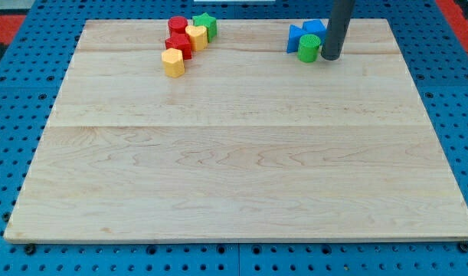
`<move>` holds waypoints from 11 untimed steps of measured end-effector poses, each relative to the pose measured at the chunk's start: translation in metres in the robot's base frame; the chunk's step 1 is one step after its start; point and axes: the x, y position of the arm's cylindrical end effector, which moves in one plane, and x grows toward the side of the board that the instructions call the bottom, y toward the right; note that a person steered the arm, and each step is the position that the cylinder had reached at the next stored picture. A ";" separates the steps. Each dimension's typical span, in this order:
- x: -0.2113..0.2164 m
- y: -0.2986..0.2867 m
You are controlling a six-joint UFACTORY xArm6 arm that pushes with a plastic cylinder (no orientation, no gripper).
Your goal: Push the green star along with red circle slightly down to the left
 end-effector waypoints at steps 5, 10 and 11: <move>-0.023 -0.131; -0.094 -0.191; -0.095 -0.238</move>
